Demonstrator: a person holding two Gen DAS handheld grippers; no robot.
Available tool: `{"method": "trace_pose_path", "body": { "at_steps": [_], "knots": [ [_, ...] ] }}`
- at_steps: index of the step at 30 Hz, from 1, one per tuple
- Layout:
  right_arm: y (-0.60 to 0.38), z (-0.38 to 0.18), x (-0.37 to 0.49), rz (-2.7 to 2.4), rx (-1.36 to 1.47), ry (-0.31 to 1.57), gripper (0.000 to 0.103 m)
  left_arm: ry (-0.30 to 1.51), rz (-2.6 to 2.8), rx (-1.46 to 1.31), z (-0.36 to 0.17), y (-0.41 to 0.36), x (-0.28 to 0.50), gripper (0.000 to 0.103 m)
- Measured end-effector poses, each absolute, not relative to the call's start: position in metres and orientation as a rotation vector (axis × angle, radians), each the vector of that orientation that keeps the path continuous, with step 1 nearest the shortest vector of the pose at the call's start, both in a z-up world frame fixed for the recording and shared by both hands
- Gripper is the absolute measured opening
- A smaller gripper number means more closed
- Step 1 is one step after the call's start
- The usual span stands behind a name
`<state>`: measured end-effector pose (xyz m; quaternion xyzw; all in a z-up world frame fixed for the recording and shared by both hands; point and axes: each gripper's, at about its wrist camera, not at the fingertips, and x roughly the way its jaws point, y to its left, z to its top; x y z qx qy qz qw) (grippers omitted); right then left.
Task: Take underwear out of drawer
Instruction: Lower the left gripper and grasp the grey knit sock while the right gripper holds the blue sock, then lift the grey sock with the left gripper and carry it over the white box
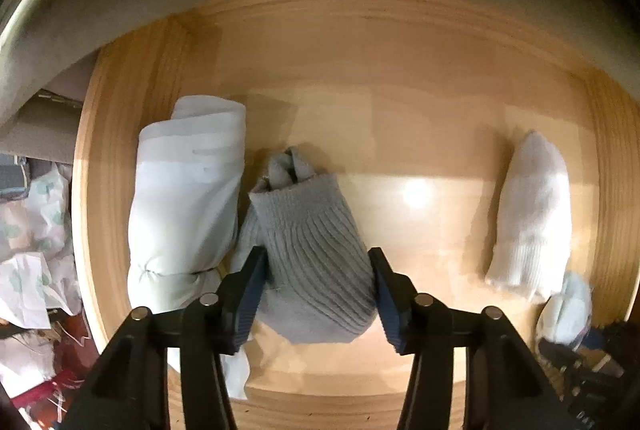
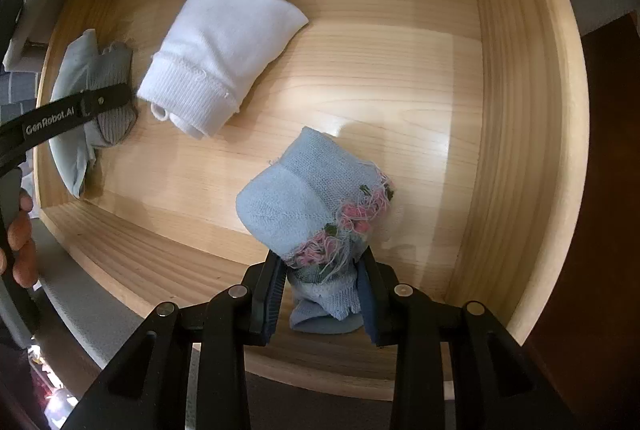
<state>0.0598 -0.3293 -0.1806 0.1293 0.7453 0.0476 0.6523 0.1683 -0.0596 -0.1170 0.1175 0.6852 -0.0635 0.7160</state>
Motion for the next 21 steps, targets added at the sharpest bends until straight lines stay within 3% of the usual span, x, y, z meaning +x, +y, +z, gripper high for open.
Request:
{"method": "trace_pose_path", "body": {
  "at_steps": [12, 21],
  "knots": [
    [-0.324, -0.177, 0.062, 0.087, 0.287, 1.690, 0.031, 1.575, -0.178, 0.266, -0.122, -0.060, 0.149, 0.034],
    [-0.318, -0.174, 0.061, 0.077, 0.283, 1.687, 0.031, 1.551, -0.197, 0.219, -0.113, -0.034, 0.143, 0.030]
  ]
}}
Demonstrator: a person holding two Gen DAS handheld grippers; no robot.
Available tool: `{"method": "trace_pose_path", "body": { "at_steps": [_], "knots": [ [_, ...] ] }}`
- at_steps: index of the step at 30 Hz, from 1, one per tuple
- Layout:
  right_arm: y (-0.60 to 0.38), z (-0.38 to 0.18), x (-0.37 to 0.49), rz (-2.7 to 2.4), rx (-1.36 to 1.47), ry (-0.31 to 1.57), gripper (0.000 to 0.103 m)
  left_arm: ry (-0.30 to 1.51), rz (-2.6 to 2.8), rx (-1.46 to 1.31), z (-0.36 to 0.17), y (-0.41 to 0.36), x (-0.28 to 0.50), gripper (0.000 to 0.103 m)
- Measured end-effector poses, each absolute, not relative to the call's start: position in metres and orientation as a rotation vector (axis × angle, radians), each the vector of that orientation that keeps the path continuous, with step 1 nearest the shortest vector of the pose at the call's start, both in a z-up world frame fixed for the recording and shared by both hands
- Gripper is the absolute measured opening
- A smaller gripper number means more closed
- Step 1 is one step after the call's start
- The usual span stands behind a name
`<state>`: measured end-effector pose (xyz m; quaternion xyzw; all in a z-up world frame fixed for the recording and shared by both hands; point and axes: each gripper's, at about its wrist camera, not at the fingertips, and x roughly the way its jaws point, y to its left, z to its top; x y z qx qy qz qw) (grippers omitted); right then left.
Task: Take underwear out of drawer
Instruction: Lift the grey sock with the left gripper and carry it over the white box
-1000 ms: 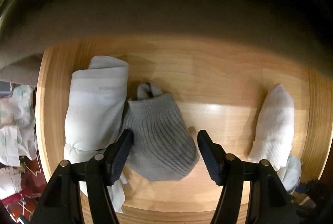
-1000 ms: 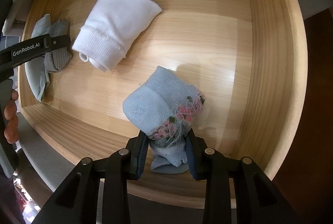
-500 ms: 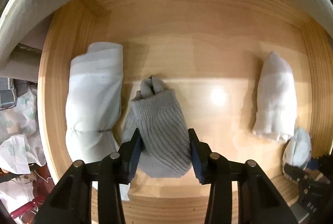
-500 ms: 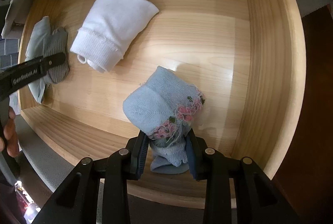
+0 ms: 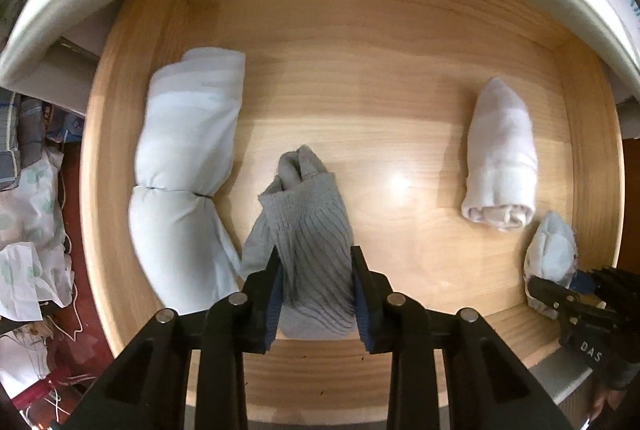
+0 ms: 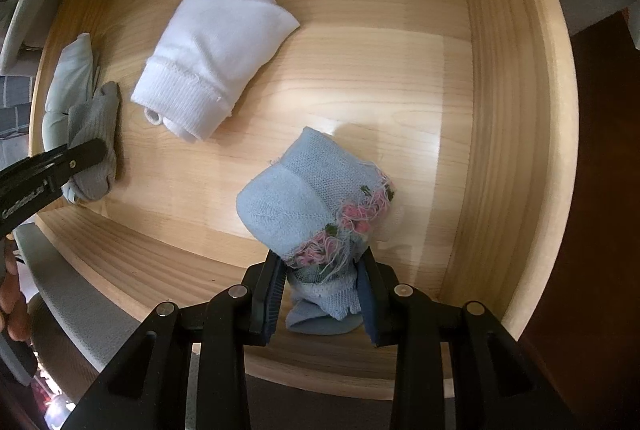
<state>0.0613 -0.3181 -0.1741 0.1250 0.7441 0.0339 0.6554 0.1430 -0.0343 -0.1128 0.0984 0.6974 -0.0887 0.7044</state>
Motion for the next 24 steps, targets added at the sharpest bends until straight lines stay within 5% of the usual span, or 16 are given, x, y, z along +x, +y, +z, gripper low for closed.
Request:
{"method": "trace_pose_path", "body": {
  "at_steps": [24],
  "knots": [
    [-0.320, -0.170, 0.060, 0.075, 0.286, 1.680, 0.031, 1.323, -0.295, 0.213, 0.018, -0.042, 0.093, 0.030]
  ]
}}
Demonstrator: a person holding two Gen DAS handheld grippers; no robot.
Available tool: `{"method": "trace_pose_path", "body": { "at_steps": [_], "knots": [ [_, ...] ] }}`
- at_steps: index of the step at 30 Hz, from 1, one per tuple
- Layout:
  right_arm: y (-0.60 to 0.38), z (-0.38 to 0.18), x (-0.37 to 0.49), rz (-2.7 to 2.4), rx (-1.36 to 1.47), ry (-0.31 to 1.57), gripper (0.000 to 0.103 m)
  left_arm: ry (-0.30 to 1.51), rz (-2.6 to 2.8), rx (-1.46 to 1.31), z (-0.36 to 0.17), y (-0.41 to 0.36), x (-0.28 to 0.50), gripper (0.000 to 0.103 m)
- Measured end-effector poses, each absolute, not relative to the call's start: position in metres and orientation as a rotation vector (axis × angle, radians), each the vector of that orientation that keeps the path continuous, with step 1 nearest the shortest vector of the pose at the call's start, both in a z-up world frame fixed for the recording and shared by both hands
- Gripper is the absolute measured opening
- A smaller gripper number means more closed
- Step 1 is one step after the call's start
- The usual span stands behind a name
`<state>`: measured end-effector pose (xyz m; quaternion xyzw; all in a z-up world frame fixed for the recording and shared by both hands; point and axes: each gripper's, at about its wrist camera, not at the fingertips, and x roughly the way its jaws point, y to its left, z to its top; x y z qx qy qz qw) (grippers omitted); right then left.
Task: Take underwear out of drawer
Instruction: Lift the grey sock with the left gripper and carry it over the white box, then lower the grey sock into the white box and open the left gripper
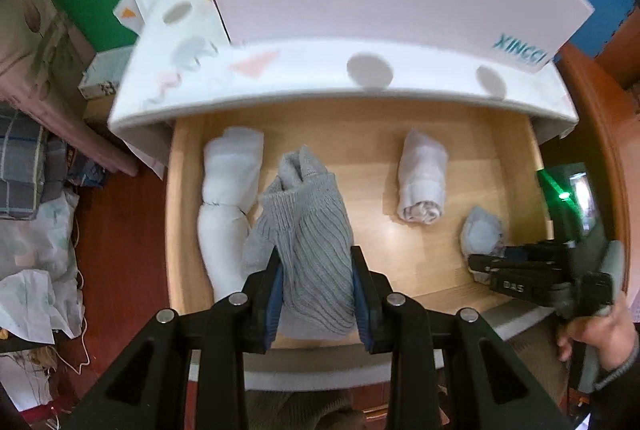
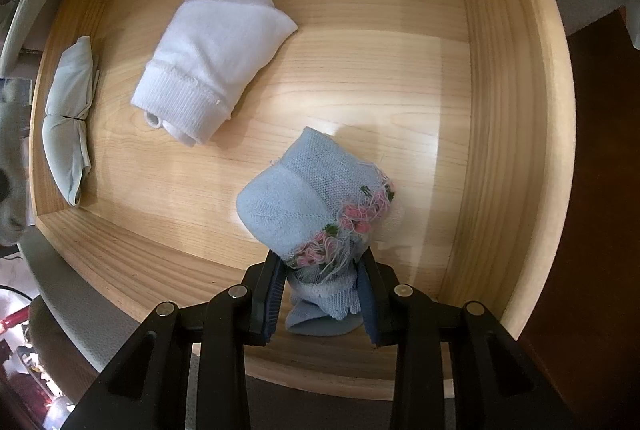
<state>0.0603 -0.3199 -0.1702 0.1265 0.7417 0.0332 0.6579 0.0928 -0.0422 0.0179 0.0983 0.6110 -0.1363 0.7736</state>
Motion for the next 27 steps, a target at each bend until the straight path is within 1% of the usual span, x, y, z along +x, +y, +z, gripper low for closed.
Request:
{"method": "trace_pose_path", "body": {
  "at_steps": [3, 10, 14, 19, 24, 27],
  "knots": [
    [-0.319, -0.170, 0.061, 0.074, 0.281, 1.681, 0.031, 1.290, -0.310, 0.202, 0.039, -0.041, 0.090, 0.030],
    [-0.317, -0.169, 0.060, 0.067, 0.278, 1.676, 0.031, 1.171, -0.337, 0.170, 0.107, -0.037, 0.094, 0.030],
    [-0.316, -0.166, 0.060, 0.062, 0.283, 1.672, 0.031, 1.070, -0.338, 0.153, 0.149, -0.038, 0.106, 0.030],
    [-0.314, -0.164, 0.059, 0.053, 0.283, 1.666, 0.031, 0.989, -0.311, 0.141, 0.182, -0.043, 0.130, 0.030],
    [-0.308, -0.161, 0.057, 0.040, 0.268, 1.660, 0.031, 0.950, -0.280, 0.165, 0.191, -0.055, 0.162, 0.030],
    [-0.305, -0.159, 0.056, 0.028, 0.264, 1.653, 0.031, 0.955, -0.256, 0.187, 0.183, -0.065, 0.184, 0.030]
  ]
}}
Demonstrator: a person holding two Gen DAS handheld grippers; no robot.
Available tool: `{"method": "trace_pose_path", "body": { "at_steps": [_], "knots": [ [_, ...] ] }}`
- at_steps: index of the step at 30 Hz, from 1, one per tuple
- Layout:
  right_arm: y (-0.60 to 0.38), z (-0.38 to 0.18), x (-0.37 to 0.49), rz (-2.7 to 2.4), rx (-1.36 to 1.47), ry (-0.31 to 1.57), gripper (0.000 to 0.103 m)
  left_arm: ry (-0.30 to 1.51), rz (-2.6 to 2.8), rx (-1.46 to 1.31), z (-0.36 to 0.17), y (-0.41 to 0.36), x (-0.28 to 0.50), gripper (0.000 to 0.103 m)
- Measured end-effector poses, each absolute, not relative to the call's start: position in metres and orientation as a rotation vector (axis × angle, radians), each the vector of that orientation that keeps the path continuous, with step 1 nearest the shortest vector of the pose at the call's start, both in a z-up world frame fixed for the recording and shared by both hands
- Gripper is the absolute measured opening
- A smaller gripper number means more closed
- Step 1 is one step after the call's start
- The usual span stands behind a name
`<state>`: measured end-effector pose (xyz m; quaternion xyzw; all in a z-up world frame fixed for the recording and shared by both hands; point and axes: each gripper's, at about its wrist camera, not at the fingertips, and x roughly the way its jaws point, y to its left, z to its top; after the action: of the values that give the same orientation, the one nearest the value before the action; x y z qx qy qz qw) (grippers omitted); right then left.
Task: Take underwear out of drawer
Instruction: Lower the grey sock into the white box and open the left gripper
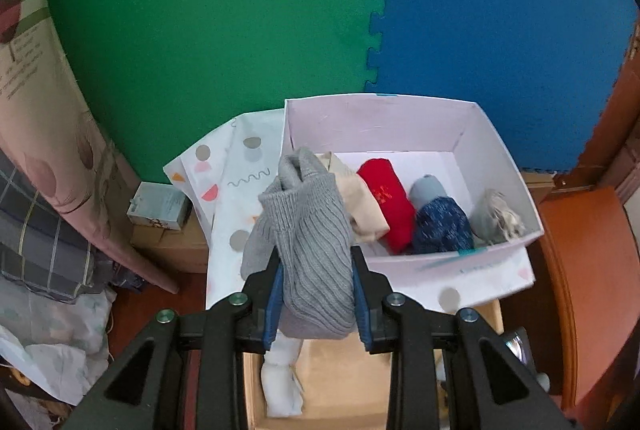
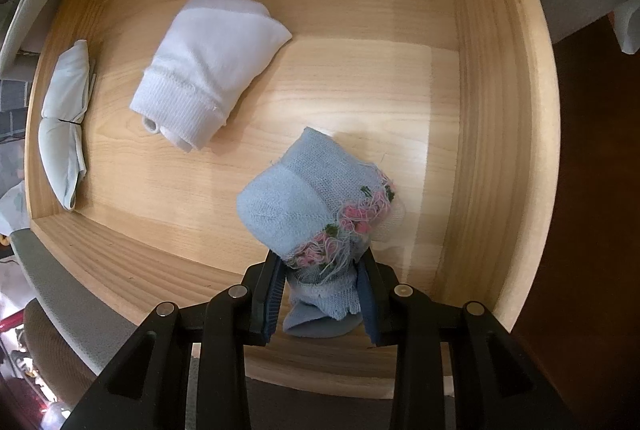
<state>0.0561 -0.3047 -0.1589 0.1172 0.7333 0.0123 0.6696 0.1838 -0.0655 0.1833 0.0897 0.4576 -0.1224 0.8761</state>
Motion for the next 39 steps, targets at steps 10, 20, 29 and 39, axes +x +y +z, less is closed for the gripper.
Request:
{"method": "trace_pose_path", "body": {
  "at_steps": [10, 20, 29, 39],
  "knots": [
    [-0.296, -0.143, 0.055, -0.002, 0.199, 1.600, 0.031, 0.993, -0.235, 0.230, 0.149, -0.100, 0.229, 0.030],
    [-0.304, -0.145, 0.056, 0.021, 0.226, 1.613, 0.031, 1.059, -0.234, 0.208, 0.116, -0.125, 0.260, 0.030],
    [-0.313, -0.151, 0.064, 0.023, 0.233, 1.626, 0.031, 1.085, -0.234, 0.222, 0.102, -0.126, 0.260, 0.035],
    [-0.305, -0.151, 0.067, 0.005, 0.222, 1.625, 0.031, 1.116, -0.251, 0.190, 0.109, -0.118, 0.253, 0.051]
  ]
}}
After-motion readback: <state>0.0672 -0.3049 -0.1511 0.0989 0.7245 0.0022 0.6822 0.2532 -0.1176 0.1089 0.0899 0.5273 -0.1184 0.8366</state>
